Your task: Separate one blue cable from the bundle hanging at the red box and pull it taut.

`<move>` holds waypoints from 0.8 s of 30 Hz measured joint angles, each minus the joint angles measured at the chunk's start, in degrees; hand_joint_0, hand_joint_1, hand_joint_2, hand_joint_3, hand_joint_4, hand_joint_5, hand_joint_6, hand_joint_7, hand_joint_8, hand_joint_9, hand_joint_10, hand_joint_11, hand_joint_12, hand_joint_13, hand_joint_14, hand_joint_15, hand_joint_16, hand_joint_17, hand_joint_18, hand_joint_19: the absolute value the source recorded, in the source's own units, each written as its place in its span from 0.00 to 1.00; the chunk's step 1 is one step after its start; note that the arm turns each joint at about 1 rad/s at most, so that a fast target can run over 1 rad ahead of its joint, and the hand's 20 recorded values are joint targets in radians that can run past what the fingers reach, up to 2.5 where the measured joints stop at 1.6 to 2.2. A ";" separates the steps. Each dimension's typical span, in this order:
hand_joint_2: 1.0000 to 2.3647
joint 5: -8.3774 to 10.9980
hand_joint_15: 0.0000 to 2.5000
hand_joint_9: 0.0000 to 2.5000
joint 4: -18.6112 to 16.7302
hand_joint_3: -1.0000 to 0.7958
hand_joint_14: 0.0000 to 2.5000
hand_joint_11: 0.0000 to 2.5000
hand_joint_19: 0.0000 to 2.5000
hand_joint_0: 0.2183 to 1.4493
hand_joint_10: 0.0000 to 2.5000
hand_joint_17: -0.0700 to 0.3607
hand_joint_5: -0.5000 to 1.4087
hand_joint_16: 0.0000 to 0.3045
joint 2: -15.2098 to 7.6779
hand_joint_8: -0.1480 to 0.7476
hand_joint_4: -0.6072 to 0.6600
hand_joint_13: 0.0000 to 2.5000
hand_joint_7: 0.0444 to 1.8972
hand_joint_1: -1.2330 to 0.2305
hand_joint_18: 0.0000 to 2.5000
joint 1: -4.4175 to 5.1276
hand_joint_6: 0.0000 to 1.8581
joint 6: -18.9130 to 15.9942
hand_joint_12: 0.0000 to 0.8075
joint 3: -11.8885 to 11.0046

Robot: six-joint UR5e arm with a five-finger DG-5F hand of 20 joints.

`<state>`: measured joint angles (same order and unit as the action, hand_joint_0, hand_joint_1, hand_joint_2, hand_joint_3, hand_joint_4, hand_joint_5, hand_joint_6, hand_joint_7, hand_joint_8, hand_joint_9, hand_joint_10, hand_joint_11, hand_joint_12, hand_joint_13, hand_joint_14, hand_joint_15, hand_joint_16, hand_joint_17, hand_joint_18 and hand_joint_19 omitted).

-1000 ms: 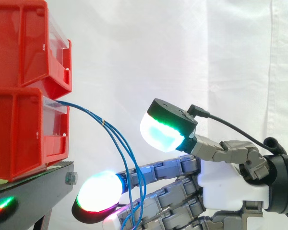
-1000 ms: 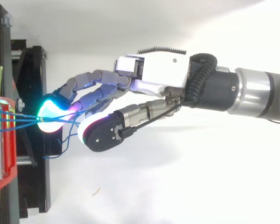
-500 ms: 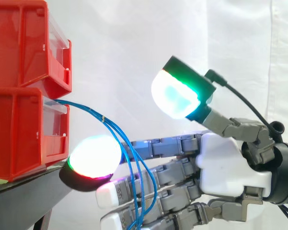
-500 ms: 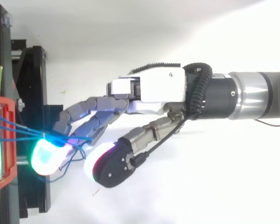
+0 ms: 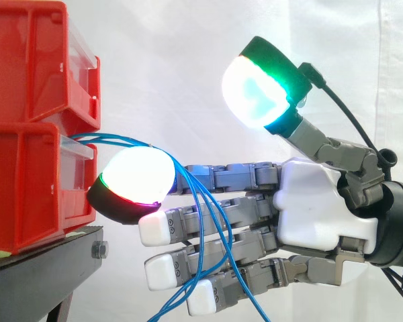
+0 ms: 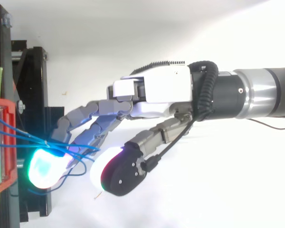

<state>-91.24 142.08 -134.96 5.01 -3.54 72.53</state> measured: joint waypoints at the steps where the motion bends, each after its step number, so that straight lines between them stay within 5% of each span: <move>1: 0.00 -0.02 0.12 0.26 0.01 0.29 0.00 0.08 0.12 0.28 0.00 0.45 0.15 0.18 0.02 0.52 0.66 0.26 0.37 0.50 0.28 -0.12 0.27 0.02 0.52 0.00; 9: 0.00 0.33 0.13 0.26 1.60 0.29 0.00 0.09 0.12 0.28 0.00 0.45 0.15 0.18 0.00 0.52 0.66 0.26 0.36 0.50 0.28 -1.10 0.27 0.63 0.52 -0.01; 24: 0.00 1.33 0.13 0.26 4.11 0.29 0.00 0.09 0.12 0.28 0.00 0.45 0.15 0.18 -0.89 0.52 0.66 0.27 0.37 0.50 0.28 -1.47 0.27 1.66 0.52 -0.01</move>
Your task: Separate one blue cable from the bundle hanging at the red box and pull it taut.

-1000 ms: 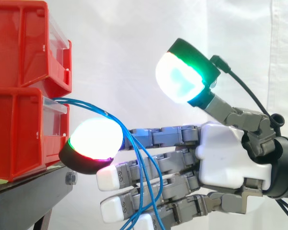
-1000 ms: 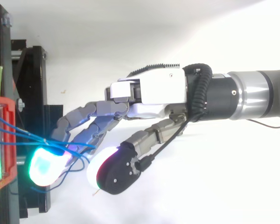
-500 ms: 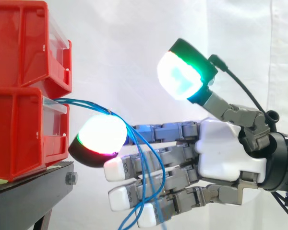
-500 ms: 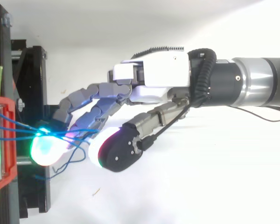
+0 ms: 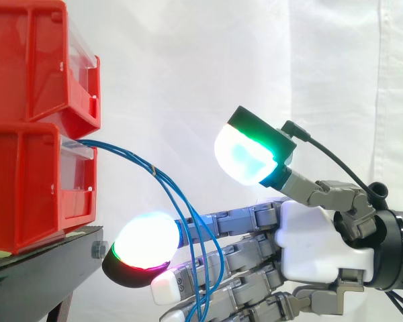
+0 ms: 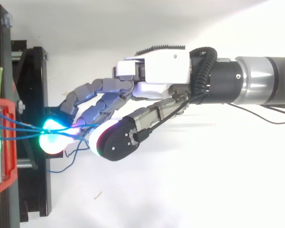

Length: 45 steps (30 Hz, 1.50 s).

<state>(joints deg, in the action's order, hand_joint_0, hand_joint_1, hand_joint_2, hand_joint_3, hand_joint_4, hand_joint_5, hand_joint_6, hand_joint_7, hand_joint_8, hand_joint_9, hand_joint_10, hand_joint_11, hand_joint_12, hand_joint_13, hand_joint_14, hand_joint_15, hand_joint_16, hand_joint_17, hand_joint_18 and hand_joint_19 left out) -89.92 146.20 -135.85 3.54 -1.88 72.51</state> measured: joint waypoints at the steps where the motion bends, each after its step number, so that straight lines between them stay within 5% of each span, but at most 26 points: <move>1: 0.00 0.00 0.13 0.26 -0.01 0.29 0.00 0.09 0.12 0.28 0.00 0.45 0.15 0.18 0.00 0.52 0.66 0.27 0.37 0.50 0.28 -0.03 0.27 0.01 0.52 0.00; 18: 0.00 -1.87 0.15 0.27 0.25 0.29 0.00 0.11 0.12 0.28 0.00 0.44 0.15 0.17 0.05 0.52 0.66 0.30 0.37 0.50 0.28 -1.11 0.27 -0.31 0.53 -1.00; 33: 0.00 -2.64 0.15 0.28 0.04 0.29 0.01 0.11 0.12 0.29 0.00 0.43 0.16 0.17 0.06 0.52 0.67 0.30 0.39 0.48 0.28 -0.64 0.27 -1.50 0.52 -1.84; 40: 0.01 -2.60 0.15 0.30 -0.03 0.40 0.01 0.12 0.12 0.34 0.00 0.42 0.17 0.16 0.06 0.52 0.69 0.31 0.44 0.46 0.29 -0.42 0.27 -1.96 0.52 -1.85; 45: 0.01 -2.76 0.15 0.30 -0.03 0.39 0.01 0.13 0.12 0.34 0.00 0.42 0.17 0.16 0.06 0.52 0.70 0.31 0.46 0.46 0.29 -0.51 0.27 -2.76 0.52 -1.85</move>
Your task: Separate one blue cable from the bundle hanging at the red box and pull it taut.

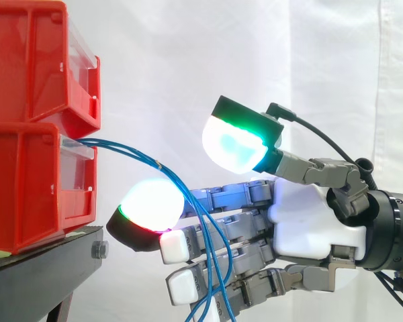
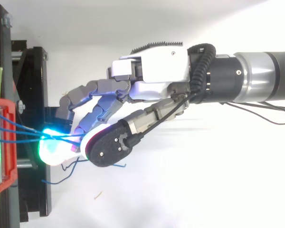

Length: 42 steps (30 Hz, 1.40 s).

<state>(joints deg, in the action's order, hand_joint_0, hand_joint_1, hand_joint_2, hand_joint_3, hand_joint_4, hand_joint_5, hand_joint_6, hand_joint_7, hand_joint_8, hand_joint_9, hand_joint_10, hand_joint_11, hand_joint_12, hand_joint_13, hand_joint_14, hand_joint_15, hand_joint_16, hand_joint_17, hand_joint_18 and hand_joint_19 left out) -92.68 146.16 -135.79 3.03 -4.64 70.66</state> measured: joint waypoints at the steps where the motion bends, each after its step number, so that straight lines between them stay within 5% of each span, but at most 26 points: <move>1: 0.01 -0.01 0.15 0.30 0.00 0.38 0.01 0.13 0.12 0.34 0.00 0.42 0.17 0.16 0.00 0.52 0.70 0.32 0.46 0.46 0.29 -0.03 0.27 -0.17 0.52 -0.04; 16: 0.01 -3.07 0.15 0.31 1.03 0.37 0.01 0.13 0.12 0.33 0.00 0.42 0.18 0.16 0.00 0.53 0.72 0.32 0.48 0.47 0.29 -1.25 0.27 -0.94 0.52 -2.98; 42: 0.01 -3.39 0.16 0.32 3.52 0.32 0.01 0.15 0.12 0.31 0.00 0.42 0.17 0.16 0.00 0.54 0.71 0.34 0.51 0.46 0.30 -2.25 0.27 2.58 0.52 -3.06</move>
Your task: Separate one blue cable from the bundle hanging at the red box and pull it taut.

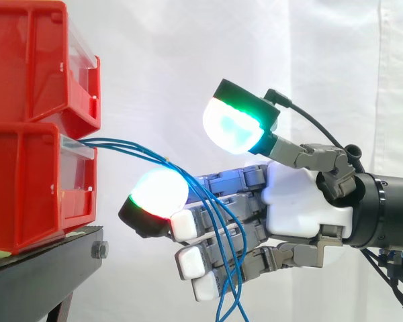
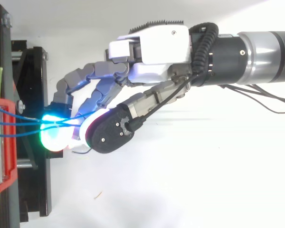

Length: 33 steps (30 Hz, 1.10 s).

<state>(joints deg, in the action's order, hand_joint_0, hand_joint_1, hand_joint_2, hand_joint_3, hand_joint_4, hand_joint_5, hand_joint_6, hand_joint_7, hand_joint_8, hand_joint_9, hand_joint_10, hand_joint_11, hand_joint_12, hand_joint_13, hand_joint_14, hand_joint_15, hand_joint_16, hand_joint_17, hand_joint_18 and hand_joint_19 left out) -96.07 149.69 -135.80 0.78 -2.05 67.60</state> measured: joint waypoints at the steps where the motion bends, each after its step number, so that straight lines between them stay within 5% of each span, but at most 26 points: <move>1: 0.00 0.00 0.16 0.32 0.02 0.32 0.01 0.15 0.12 0.31 0.00 0.42 0.17 0.16 0.00 0.54 0.71 0.34 0.51 0.46 0.30 -0.02 0.27 0.25 0.52 0.00; 23: 0.01 -0.10 0.17 0.34 -0.09 0.34 0.01 0.16 0.14 0.32 0.00 0.42 0.18 0.16 -0.01 0.54 0.70 0.35 0.52 0.56 0.30 -0.77 0.27 0.91 0.53 0.04; 33: 0.01 -0.89 0.18 0.37 -0.39 0.41 0.01 0.17 0.14 0.35 0.01 0.42 0.19 0.16 0.00 0.55 0.69 0.37 0.58 0.48 0.32 -1.31 0.27 0.96 0.53 0.02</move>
<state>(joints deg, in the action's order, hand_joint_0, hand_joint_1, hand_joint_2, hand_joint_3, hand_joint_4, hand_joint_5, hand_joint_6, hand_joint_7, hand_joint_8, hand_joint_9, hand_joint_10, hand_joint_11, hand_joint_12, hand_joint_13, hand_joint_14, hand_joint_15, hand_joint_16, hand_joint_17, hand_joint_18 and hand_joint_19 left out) -96.96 149.30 -135.79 -0.53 -1.09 67.62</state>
